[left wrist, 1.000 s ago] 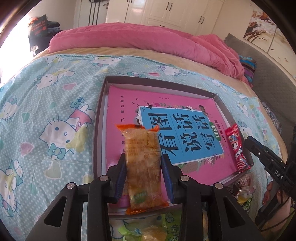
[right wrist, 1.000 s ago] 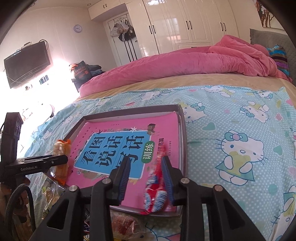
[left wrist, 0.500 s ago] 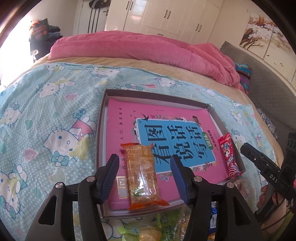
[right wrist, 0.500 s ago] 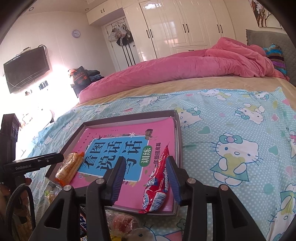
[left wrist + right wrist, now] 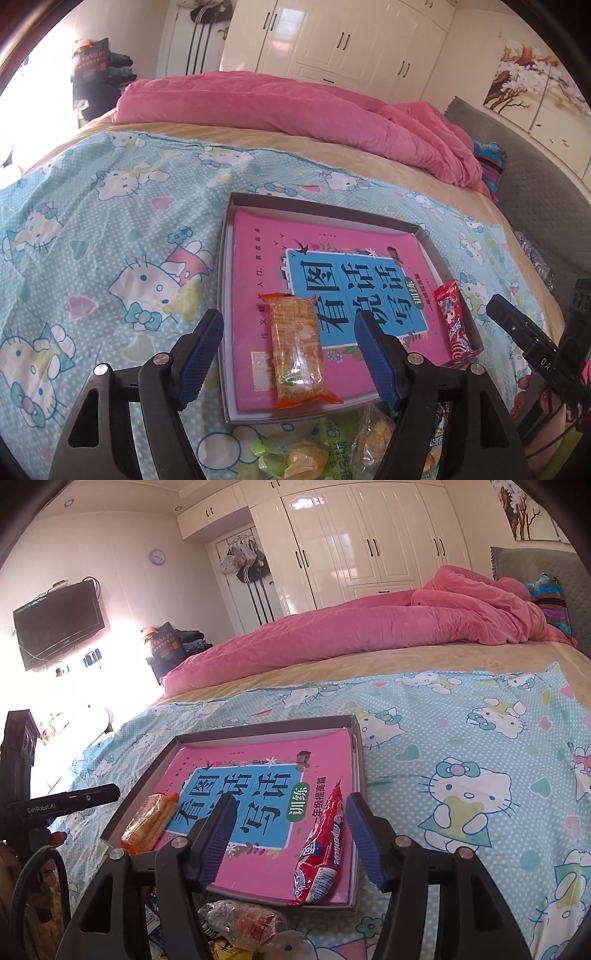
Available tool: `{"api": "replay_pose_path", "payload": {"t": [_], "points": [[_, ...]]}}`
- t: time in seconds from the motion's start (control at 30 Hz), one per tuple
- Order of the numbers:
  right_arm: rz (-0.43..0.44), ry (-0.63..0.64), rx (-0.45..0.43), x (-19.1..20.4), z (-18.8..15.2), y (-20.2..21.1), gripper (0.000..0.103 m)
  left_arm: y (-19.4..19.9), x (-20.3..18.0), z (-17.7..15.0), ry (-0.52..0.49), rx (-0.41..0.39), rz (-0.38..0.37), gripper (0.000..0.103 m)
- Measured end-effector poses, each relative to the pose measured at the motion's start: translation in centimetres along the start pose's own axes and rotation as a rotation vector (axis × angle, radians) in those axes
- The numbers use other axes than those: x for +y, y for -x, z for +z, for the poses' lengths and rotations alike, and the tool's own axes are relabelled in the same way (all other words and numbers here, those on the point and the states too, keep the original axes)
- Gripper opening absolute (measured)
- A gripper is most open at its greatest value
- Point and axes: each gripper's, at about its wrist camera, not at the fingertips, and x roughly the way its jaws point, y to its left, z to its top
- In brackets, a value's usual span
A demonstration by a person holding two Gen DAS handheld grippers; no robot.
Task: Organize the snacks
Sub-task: 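Open both tools and move them back toward the snack pile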
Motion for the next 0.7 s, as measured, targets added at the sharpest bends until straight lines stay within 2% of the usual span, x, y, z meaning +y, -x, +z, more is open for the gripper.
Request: {"api": "replay_pose_path", "payload": {"t": [0.7], "points": [[0.014,0.019,0.006,0.9,-0.8,1.7,0.066,2.6,0.9,-1.4,0.019,-0.002,0.024,0.075]]}}
